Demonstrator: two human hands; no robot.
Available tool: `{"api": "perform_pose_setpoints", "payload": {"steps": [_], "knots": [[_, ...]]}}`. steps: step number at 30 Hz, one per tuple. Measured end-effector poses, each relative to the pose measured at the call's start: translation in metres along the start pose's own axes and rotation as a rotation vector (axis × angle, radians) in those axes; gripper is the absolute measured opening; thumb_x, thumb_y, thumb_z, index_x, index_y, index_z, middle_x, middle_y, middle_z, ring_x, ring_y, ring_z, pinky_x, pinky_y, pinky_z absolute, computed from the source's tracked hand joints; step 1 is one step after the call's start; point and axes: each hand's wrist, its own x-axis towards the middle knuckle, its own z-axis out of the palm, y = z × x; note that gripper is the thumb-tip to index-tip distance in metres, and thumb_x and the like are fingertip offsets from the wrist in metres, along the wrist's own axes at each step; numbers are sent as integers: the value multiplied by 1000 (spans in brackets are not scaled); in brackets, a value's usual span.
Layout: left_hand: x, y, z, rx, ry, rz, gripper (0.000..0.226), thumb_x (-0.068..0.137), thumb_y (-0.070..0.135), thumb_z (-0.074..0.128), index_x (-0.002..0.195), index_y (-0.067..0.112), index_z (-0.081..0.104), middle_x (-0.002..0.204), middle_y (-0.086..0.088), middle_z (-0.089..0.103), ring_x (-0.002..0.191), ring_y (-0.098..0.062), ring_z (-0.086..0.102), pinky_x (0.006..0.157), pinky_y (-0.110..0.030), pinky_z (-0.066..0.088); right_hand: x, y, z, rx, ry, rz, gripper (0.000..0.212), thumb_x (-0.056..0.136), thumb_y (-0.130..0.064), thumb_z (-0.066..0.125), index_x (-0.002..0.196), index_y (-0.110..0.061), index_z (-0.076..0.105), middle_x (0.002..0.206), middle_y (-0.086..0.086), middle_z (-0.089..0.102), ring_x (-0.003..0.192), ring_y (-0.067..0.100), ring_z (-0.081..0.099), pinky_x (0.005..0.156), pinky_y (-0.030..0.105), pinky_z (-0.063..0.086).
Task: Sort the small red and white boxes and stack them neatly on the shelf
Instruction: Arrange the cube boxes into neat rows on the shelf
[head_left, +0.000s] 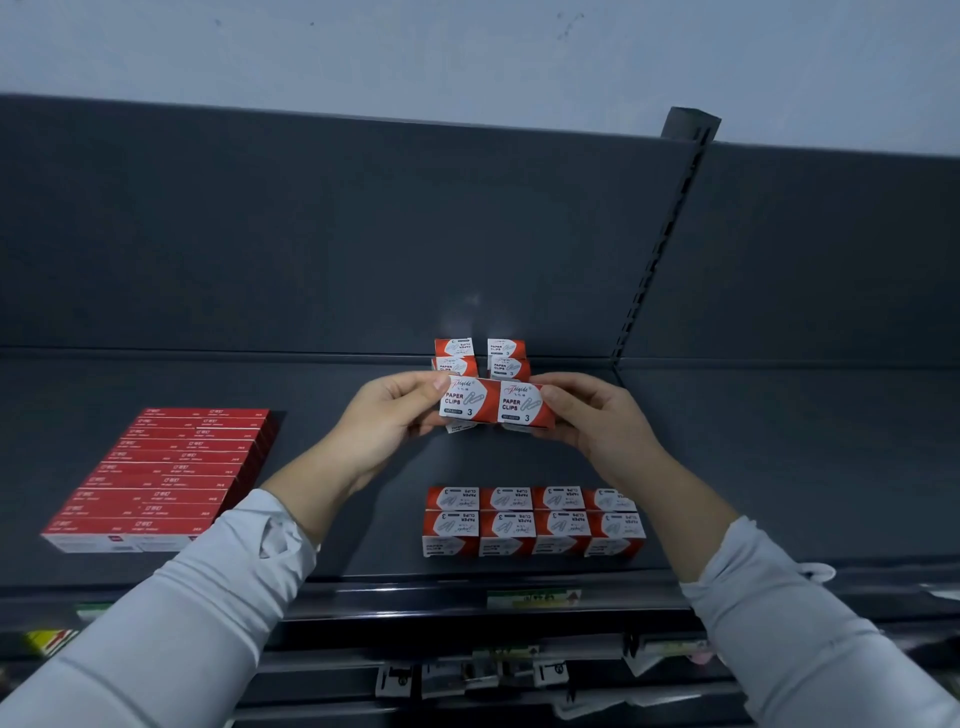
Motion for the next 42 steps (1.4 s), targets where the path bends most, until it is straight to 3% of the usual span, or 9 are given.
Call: {"api": "perform_pose_setpoints", "payload": {"steps": [5, 9, 11, 18, 25, 29, 35, 38, 42], "knots": [[1, -2, -1, -3, -32, -6, 25, 96, 21, 56, 114, 8, 70, 97, -12, 74, 81, -16, 61, 76, -27, 50, 2, 2, -3, -40, -9, -11, 17, 92, -16, 63, 108, -14, 70, 107, 4, 74, 103, 20, 70, 85, 35, 58], [0, -16, -9, 80, -15, -47, 20, 95, 15, 59, 111, 13, 70, 107, -21, 70, 94, -27, 61, 96, -45, 49, 3, 8, -5, -312, -23, -23, 17, 90, -22, 69, 107, -24, 70, 107, -4, 73, 100, 9, 69, 85, 27, 57], [-1, -26, -12, 136, 6, -62, 19, 94, 11, 61, 111, 14, 70, 101, -12, 74, 96, -22, 66, 91, -37, 53, 5, 13, -3, -495, -33, -9, 19, 88, -25, 71, 107, -28, 68, 109, -11, 70, 99, 2, 66, 81, 19, 54], [-4, -48, -19, 418, -68, -44, 18, 93, 15, 63, 110, 15, 69, 104, 0, 74, 94, -5, 69, 81, -12, 49, 10, 32, 1, -901, -170, 112, 25, 87, -30, 72, 108, -33, 59, 118, -12, 63, 107, 5, 59, 89, 28, 53], [-6, -49, -27, 461, -164, -70, 28, 91, 8, 64, 118, 17, 67, 104, -2, 74, 101, -14, 69, 96, -31, 51, 8, 31, 2, -976, -285, 142, 39, 92, -30, 64, 129, -39, 54, 129, -15, 58, 111, 6, 55, 83, 21, 50], [-9, -49, -28, 447, -165, -75, 28, 91, 6, 64, 116, 17, 69, 104, -1, 75, 100, -16, 70, 97, -34, 52, 6, 28, 3, -1004, -327, 176, 34, 92, -43, 62, 126, -40, 58, 124, -14, 58, 110, 7, 56, 90, 30, 53], [-15, -49, -27, 466, -166, -65, 27, 90, 4, 64, 115, 15, 69, 102, -4, 74, 100, -17, 69, 98, -36, 52, -3, 25, 6, -980, -368, 204, 52, 78, -67, 63, 124, -45, 55, 121, -19, 59, 112, 6, 56, 98, 37, 51], [-19, -49, -26, 484, -167, -53, 25, 91, 3, 63, 111, 16, 69, 102, -4, 74, 100, -18, 69, 98, -38, 51, -7, 26, 8, -1012, -386, 208, 72, 61, -80, 60, 125, -49, 50, 121, -23, 59, 118, 9, 53, 107, 43, 42], [-21, -47, -26, 480, -186, -49, 22, 92, 3, 60, 107, 16, 70, 105, -2, 73, 103, -17, 67, 102, -42, 48, -20, 18, 14, -1116, -408, 168, 77, 75, -64, 69, 141, -41, 38, 138, -18, 46, 120, 6, 34, 113, 36, 23]]}}
